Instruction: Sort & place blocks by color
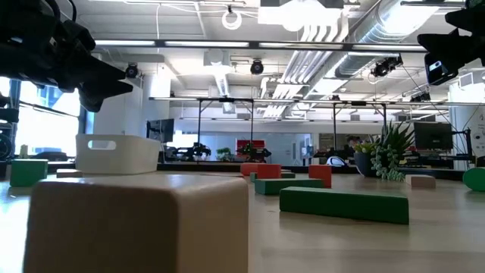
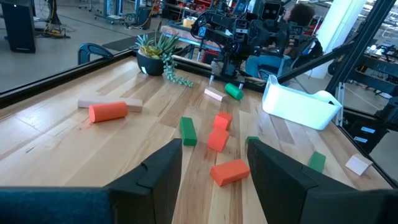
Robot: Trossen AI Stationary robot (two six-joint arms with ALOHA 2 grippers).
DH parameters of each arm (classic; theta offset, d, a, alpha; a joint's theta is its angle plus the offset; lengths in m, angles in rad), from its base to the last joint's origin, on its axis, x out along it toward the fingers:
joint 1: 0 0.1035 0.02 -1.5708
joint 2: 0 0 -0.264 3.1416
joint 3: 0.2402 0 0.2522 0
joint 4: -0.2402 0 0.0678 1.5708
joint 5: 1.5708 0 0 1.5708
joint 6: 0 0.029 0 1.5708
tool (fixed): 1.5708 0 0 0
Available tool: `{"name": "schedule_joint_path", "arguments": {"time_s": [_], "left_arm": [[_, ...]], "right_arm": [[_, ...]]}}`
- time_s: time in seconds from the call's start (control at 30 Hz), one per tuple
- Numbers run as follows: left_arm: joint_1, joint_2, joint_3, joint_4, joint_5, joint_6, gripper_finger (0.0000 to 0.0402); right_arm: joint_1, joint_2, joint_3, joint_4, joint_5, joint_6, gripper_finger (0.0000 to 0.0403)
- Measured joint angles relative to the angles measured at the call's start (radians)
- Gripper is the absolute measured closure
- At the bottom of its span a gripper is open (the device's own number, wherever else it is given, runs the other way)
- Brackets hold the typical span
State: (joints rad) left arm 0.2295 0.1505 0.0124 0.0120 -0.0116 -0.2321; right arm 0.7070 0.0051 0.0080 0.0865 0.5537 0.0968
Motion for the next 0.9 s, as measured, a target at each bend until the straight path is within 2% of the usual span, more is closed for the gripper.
{"name": "schedule_joint_path", "arguments": {"time_s": [0.9], "left_arm": [[0.0, 0.0, 0.0, 0.0, -0.011, 0.0, 0.0232]], "right_arm": [[0.0, 0.0, 0.0, 0.0, 0.0, 0.0, 0.0231]]}}
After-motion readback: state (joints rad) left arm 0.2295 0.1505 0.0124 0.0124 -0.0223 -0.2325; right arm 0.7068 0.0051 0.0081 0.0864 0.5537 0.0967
